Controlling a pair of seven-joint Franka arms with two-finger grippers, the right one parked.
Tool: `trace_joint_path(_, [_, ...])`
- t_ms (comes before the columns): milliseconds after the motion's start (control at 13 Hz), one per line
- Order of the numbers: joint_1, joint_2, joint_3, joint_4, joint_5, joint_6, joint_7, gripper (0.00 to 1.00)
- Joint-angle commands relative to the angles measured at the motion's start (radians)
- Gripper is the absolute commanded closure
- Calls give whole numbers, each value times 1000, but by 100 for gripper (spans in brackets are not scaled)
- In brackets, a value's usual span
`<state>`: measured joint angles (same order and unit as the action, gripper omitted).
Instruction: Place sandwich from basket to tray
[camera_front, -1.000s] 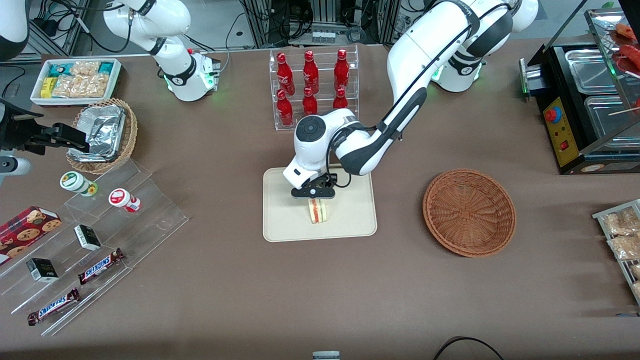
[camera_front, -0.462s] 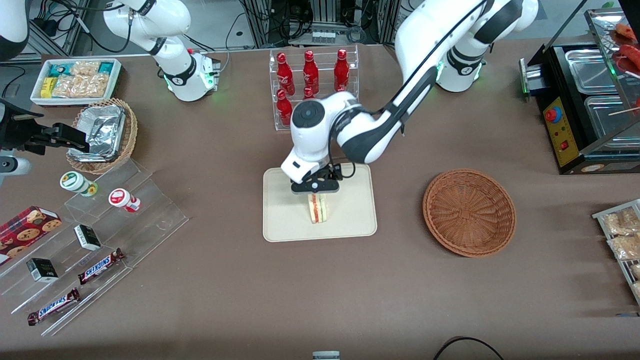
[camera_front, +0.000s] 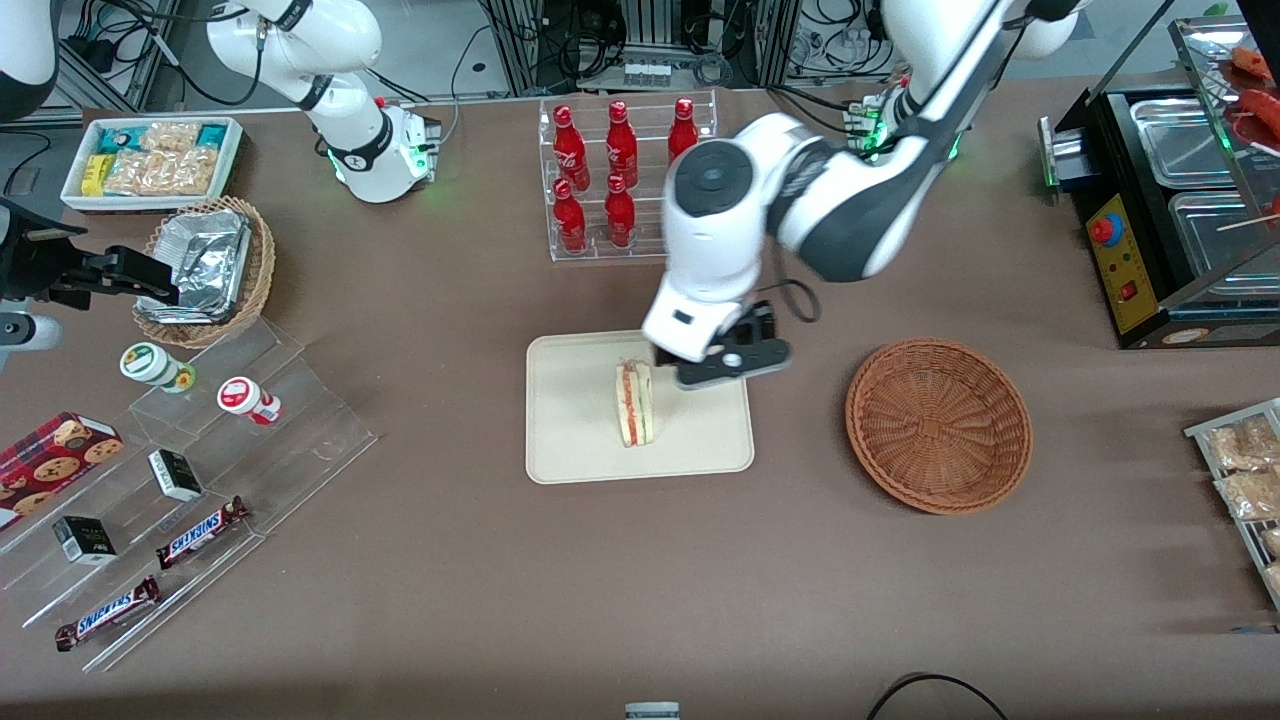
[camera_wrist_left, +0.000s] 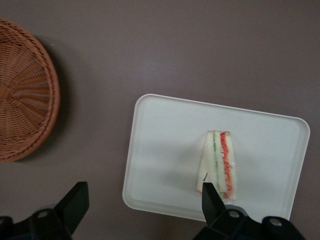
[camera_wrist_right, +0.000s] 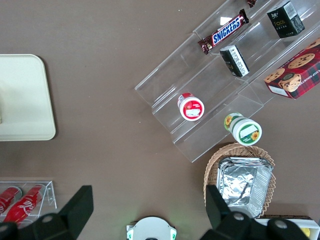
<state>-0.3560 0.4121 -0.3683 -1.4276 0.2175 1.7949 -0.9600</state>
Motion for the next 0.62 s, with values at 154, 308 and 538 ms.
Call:
trace_joint_path(154, [187, -154, -4, -57, -72, -164, 291, 0])
trace_joint_path(308, [270, -238, -4, -132, -113, -157, 401, 0])
trace_joint_path(538, [408, -331, -3, -200, -180, -167, 608, 0])
